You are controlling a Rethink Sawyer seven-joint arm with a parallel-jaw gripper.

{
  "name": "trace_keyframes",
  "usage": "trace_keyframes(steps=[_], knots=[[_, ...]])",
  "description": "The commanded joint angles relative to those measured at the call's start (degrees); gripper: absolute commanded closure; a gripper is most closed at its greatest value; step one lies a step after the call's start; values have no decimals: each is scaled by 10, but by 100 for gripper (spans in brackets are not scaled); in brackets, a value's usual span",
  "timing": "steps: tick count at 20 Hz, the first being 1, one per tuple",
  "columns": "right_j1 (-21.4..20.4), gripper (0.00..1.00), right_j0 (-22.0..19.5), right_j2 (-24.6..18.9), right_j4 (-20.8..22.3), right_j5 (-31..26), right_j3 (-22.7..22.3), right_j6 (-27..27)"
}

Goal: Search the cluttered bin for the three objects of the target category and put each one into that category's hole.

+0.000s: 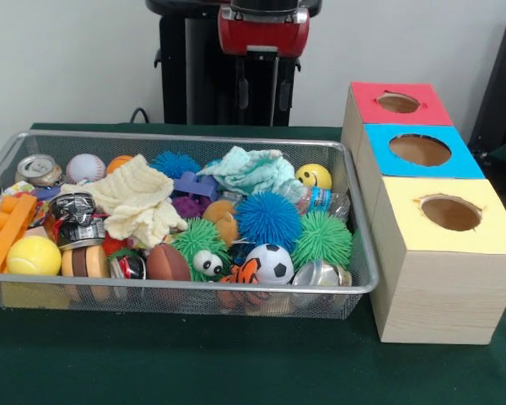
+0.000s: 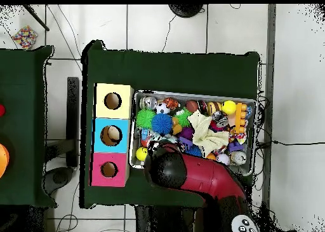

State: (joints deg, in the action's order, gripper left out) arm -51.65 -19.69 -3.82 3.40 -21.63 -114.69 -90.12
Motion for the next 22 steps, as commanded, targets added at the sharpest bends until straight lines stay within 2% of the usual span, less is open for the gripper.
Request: trace_keyframes(steps=[1, 14, 18, 22], knots=[[-18, 0, -50, -67, 49, -17, -20, 41], [2, 0, -70, -83, 87, -17, 11, 23], [38, 0, -84, -91, 99, -3, 33, 22], [59, 0, -91, -97, 108, 20, 30, 9]])
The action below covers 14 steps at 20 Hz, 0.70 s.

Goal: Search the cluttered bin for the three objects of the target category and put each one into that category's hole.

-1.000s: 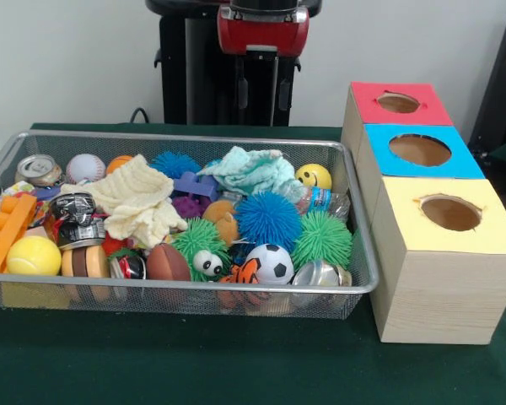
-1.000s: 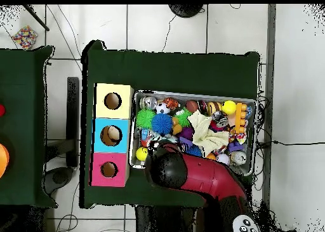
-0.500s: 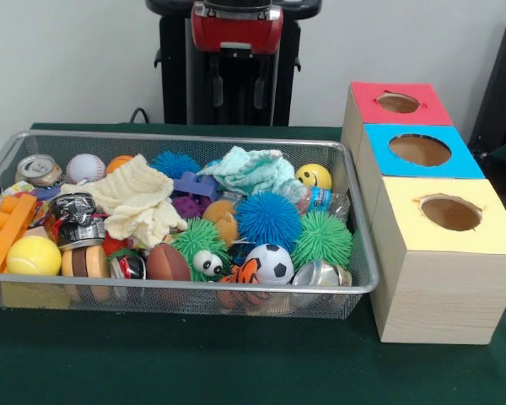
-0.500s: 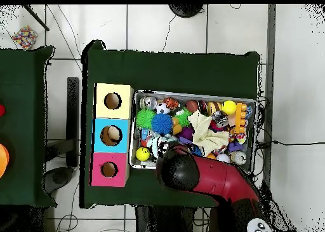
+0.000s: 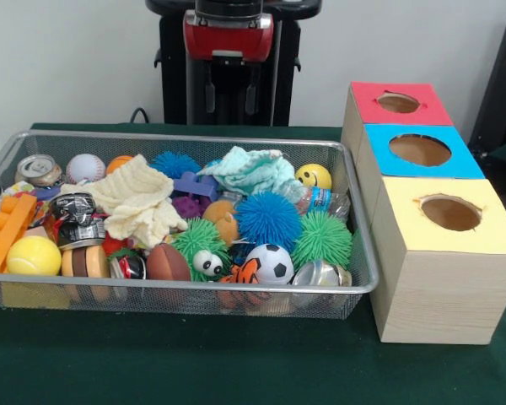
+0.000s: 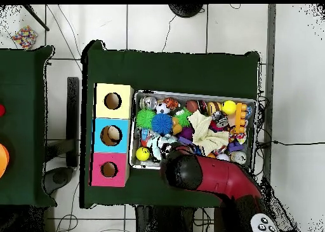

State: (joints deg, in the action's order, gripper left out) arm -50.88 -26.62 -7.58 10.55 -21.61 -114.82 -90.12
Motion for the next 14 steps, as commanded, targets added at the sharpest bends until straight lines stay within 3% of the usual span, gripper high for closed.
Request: trace_keyframes(steps=[1, 14], knots=[[53, 0, -27, -64, 40, 23, 31, 12], [52, 0, -72, -121, 64, -7, 46, 41]])
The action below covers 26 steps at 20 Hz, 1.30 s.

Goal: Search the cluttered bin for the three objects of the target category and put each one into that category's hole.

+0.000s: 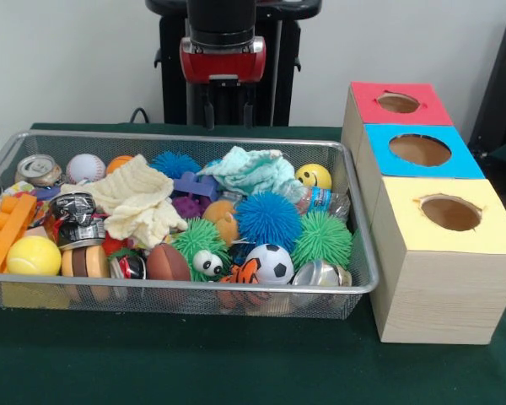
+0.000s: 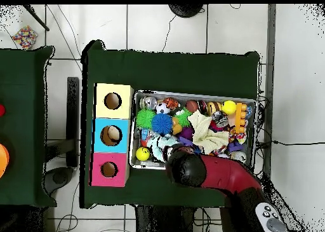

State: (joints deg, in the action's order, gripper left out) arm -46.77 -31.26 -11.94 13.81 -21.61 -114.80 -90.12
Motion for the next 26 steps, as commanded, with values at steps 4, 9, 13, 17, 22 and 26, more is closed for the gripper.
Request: trace_keyframes(steps=[4, 9, 13, 17, 22, 26], knots=[[1, 0, -34, -91, 36, -14, 49, 41], [-20, 0, -41, -104, 43, -25, 56, 51], [-35, 0, -52, -122, 44, -45, 52, 60], [-30, 0, -21, -93, 61, -39, 72, 24], [-32, 0, -2, -81, 55, -49, 88, 2], [-22, 0, -20, -117, 38, -9, 92, 2]])
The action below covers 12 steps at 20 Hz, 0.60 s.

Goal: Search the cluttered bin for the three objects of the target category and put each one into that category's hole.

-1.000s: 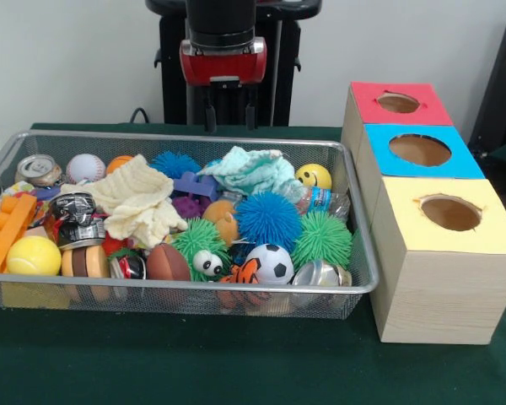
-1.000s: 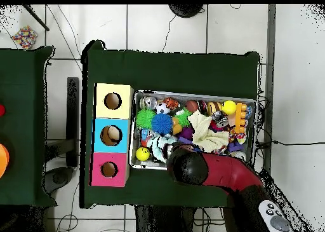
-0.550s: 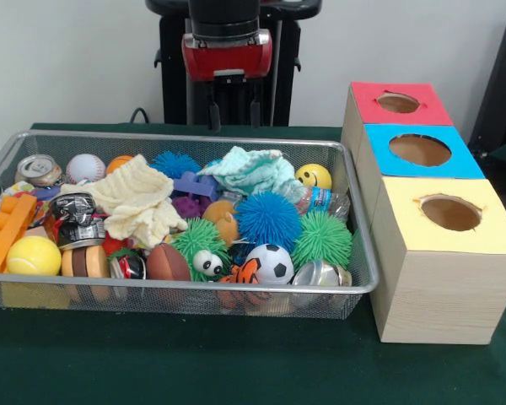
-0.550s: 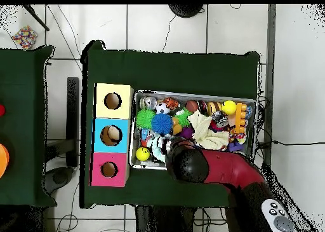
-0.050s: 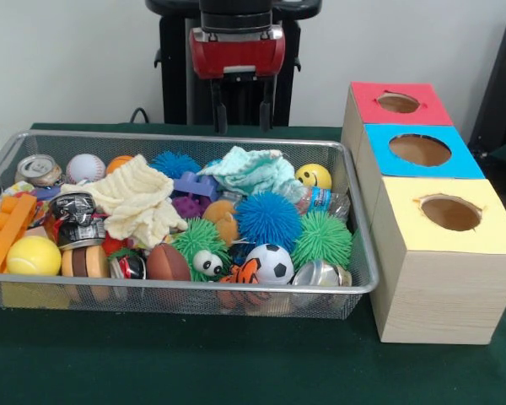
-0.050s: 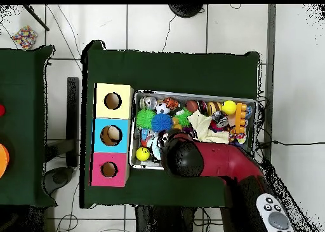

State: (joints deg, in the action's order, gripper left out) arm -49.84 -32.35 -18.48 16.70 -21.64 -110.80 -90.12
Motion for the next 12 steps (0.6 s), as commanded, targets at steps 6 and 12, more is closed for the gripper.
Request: trace_keyframes(steps=[6, 12], knots=[[26, 0, -43, -90, 17, -1, 50, 28], [16, 0, -80, -130, 23, -52, 68, 84]])
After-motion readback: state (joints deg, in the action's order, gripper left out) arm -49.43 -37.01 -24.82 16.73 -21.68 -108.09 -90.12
